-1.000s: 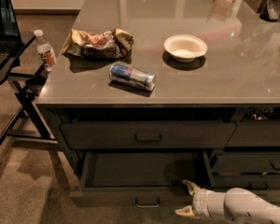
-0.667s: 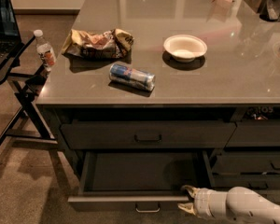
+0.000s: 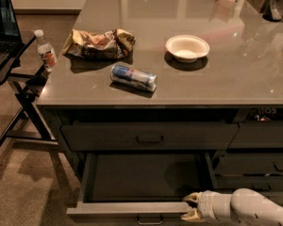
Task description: Open middle drawer
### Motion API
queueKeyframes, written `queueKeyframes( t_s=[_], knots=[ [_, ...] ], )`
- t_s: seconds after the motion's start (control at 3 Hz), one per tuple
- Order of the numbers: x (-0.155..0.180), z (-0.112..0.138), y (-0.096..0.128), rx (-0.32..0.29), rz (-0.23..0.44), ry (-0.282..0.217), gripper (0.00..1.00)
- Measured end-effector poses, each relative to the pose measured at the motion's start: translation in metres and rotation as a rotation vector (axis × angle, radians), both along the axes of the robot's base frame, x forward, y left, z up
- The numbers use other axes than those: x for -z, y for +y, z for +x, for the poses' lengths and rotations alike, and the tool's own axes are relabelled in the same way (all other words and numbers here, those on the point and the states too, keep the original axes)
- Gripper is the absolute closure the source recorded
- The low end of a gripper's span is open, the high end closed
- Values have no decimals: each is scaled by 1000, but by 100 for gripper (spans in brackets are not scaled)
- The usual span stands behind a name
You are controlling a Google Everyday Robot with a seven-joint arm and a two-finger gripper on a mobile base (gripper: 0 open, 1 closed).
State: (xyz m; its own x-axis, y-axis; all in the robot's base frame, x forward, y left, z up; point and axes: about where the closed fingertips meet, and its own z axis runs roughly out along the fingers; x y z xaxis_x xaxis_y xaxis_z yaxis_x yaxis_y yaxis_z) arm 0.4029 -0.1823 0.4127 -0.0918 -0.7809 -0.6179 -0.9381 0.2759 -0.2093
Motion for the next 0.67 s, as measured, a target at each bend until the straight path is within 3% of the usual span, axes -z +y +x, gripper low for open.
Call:
queueKeyframes(
  t_s=[0.33, 0.67],
  knots=[
    [3, -14, -5, 8, 14, 9, 100],
    [3, -14, -5, 8, 14, 9, 82]
  ],
)
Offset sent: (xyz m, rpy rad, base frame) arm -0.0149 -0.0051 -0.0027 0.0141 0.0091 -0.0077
